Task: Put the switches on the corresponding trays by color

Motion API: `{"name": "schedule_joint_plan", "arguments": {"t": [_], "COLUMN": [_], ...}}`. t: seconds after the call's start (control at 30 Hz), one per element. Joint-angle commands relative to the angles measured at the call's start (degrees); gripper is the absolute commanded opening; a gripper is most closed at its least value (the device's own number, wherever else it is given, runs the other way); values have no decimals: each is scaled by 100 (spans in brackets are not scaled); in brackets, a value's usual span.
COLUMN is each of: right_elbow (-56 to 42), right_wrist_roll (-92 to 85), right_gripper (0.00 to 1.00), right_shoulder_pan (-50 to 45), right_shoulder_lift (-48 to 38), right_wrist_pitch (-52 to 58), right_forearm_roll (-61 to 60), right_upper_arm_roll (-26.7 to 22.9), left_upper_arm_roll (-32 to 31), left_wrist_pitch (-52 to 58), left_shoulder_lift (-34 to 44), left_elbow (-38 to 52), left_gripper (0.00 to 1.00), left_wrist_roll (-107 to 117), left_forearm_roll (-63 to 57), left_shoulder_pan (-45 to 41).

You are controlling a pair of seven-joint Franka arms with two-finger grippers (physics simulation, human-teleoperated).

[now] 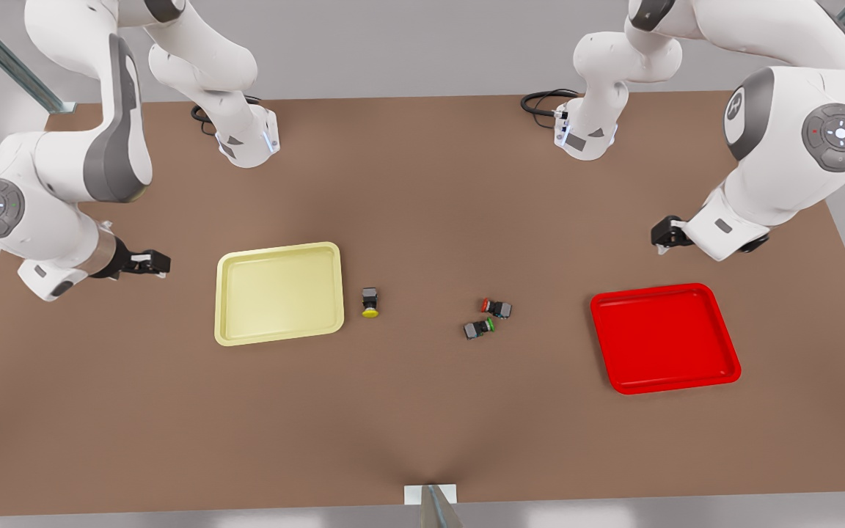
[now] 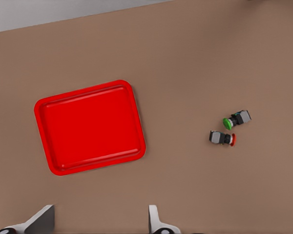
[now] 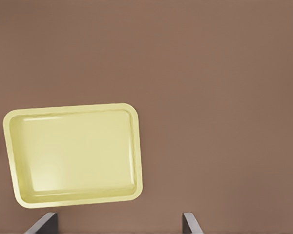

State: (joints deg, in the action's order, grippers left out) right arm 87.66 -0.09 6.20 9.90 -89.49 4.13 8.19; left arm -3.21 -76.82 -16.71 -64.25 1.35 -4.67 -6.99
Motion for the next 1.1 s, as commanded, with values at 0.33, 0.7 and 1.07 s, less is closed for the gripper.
{"name": "schedule_joint_plan", "arguments": {"t": [0.33, 0.7, 1.07], "right_elbow": [40, 304, 533], "right_wrist_roll": [1134, 3102, 4307], "right_gripper": [100, 100, 100], "right_shoulder_pan": [-1314, -2219, -2765], "right_shoulder_lift": [583, 1497, 2394], "right_wrist_pitch": [-613, -2556, -3628], "right_forearm_roll": [-308, -273, 132], "right_upper_arm_roll": [614, 1001, 1089], "left_upper_arm_roll": [-57, -57, -39], "left_wrist_pitch": [-3427, -5423, -6099], "left_shoulder_lift": [-369, -1124, -1731], "left_elbow": [-2952, -3920, -4025], "left_gripper": [100, 100, 100], "left_wrist_roll": [6835, 8277, 8593], "left_forearm_roll": [845, 889, 889], "left_shoulder_pan": [-847, -1638, -1797]}}
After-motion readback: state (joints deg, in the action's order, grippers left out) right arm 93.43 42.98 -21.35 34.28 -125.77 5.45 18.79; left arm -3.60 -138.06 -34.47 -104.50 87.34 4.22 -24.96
